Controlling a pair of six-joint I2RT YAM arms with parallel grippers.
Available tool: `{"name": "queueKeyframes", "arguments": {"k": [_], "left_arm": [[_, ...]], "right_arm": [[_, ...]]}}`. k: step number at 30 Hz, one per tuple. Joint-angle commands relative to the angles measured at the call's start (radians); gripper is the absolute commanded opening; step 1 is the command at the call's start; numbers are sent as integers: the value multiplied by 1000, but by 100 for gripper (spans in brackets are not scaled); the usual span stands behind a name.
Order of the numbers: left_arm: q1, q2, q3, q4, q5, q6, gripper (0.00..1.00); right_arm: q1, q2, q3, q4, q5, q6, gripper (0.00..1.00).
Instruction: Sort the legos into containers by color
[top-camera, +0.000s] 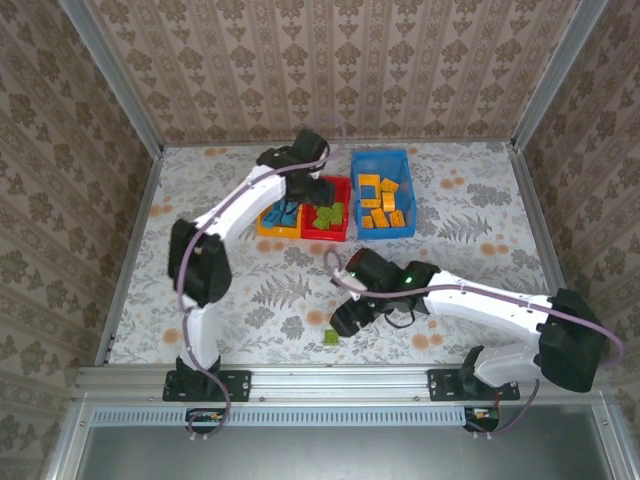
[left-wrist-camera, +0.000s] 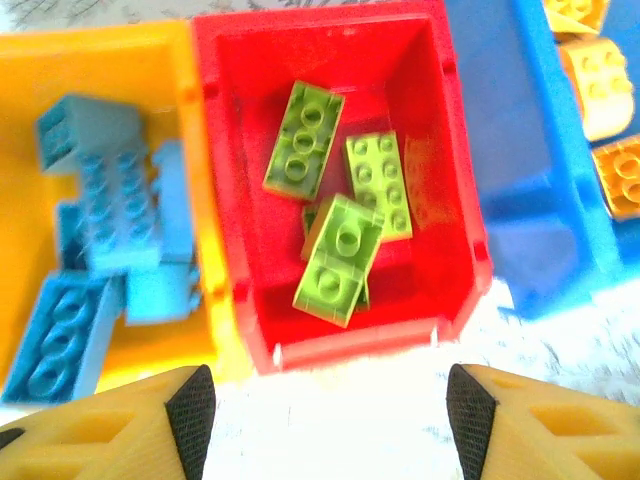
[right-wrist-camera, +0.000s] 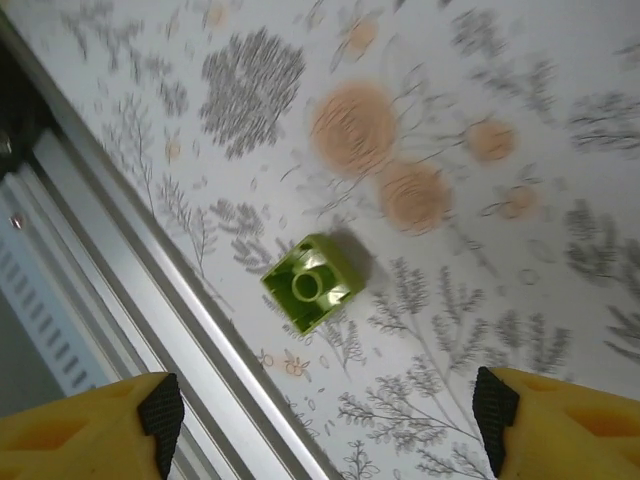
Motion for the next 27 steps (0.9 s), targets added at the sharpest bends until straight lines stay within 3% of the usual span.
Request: {"name": "queueKeyframes", "arguments": {"k": [1, 7, 11, 19, 27], "left_arm": [[-8, -198, -188, 27, 9, -45, 66], [-40, -555, -570, 39, 17, -110, 68], [-61, -719, -695, -5, 11, -149, 68], [-77, -819, -753, -58, 26, -143, 68], [-86, -908, -790, -83, 43, -137, 68]], "right_arm": [[40, 71, -5, 45, 39, 12, 84], [96, 185, 35, 92, 27, 158, 82], [110, 246, 64, 77, 37, 288, 78], [138, 332, 119, 60, 106, 478, 69], [160, 427, 193, 7, 198, 539, 45]]}}
